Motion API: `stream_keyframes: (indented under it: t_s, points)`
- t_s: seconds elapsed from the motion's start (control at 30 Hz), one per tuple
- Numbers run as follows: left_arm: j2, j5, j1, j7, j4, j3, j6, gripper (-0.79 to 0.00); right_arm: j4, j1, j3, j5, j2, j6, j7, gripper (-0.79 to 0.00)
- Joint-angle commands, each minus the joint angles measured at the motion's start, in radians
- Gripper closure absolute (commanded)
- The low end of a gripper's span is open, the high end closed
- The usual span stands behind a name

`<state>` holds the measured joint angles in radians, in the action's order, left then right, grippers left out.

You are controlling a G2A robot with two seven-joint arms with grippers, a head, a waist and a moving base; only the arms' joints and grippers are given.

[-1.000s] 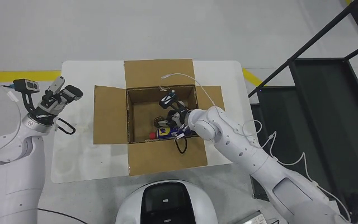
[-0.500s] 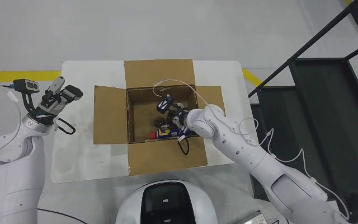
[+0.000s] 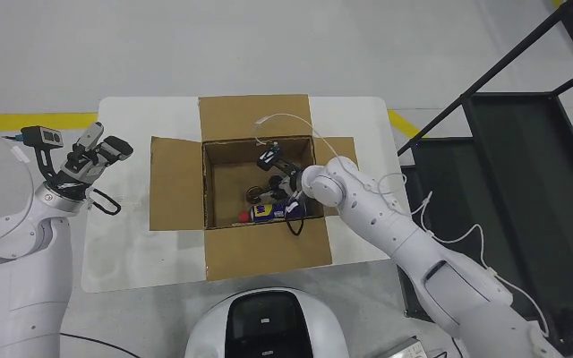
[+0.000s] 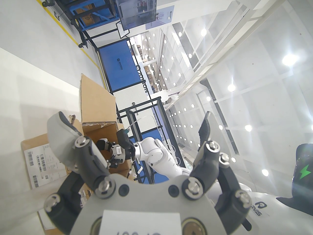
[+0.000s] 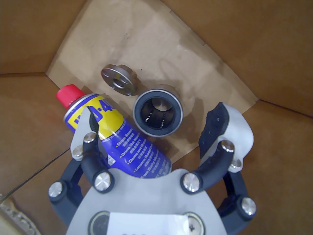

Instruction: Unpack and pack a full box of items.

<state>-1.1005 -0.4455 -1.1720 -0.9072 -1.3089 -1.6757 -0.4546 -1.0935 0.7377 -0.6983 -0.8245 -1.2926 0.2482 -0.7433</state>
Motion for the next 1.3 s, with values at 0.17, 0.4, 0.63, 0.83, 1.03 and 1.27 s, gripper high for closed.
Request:
stream_keyframes:
  t_s: [0.17, 0.4, 0.63, 0.83, 1.03, 1.27]
  points:
    - [0.0, 0.0, 0.0, 0.0, 0.0, 0.0, 0.0, -0.785, 0.085, -0.029, 0.041, -0.005, -0.035, -0.018, 0.02, -0.785]
    - [0.0, 0.0, 0.0, 0.0, 0.0, 0.0, 0.0, -0.785, 0.137, -0.049, 0.066, -0.035, -0.06, -0.034, 0.04, 0.0]
    - [0.0, 0.0, 0.0, 0.0, 0.0, 0.0, 0.0, -0.785, 0.158, -0.05, 0.07, -0.054, -0.073, -0.03, 0.053, 0.0]
    - [0.0, 0.0, 0.0, 0.0, 0.0, 0.0, 0.0, -0.785, 0.113, -0.037, 0.048, -0.086, -0.065, -0.024, 0.048, 0.0]
    - [0.0, 0.0, 0.0, 0.0, 0.0, 0.0, 0.0, -0.785, -0.055, 0.027, -0.033, -0.133, -0.022, -0.021, 0.009, 0.0]
    - [0.0, 0.0, 0.0, 0.0, 0.0, 0.0, 0.0, -0.785, -0.38, 0.193, -0.212, -0.135, 0.053, 0.046, -0.063, 0.0]
